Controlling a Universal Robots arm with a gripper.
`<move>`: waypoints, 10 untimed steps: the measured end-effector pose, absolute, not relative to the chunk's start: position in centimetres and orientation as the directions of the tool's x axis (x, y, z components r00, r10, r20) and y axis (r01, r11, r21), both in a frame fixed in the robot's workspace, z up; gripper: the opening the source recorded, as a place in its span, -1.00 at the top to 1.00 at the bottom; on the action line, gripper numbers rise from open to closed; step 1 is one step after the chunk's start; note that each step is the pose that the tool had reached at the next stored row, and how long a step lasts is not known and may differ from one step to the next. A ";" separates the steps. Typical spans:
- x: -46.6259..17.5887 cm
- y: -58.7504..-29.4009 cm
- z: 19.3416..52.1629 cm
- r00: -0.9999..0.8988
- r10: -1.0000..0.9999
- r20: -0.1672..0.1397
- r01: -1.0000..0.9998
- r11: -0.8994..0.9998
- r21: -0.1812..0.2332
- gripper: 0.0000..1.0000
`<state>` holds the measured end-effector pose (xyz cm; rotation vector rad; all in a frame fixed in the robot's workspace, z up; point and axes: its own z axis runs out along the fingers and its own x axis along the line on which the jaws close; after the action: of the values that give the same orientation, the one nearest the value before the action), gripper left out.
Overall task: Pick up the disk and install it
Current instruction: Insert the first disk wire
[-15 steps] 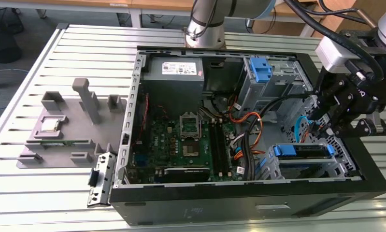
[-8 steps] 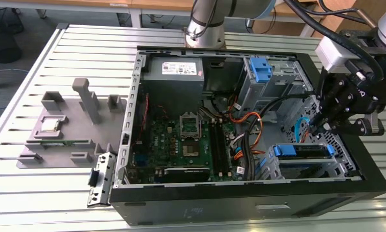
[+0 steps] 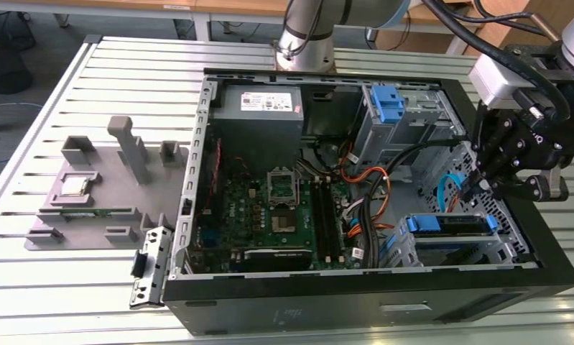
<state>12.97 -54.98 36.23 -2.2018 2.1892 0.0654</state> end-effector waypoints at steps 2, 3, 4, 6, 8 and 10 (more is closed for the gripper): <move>13.0 -55.0 36.2 0.006 -0.998 -0.055 -1.000 -0.006 0.004 0.80; 13.0 -55.0 36.2 0.006 -0.998 -0.055 -1.000 -0.006 0.004 0.80; 13.0 -55.0 36.2 0.006 -0.998 -0.055 -1.000 -0.006 0.004 0.80; 13.0 -55.0 36.2 0.006 -0.998 -0.055 -1.000 -0.006 0.004 0.80; 13.0 -55.0 36.2 0.006 -0.998 -0.055 -1.000 -0.006 0.004 0.66; 13.0 -55.0 36.2 0.006 -0.998 -0.055 -1.000 -0.006 0.004 0.54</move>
<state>12.96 -54.98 36.23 -2.2018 2.1892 0.0654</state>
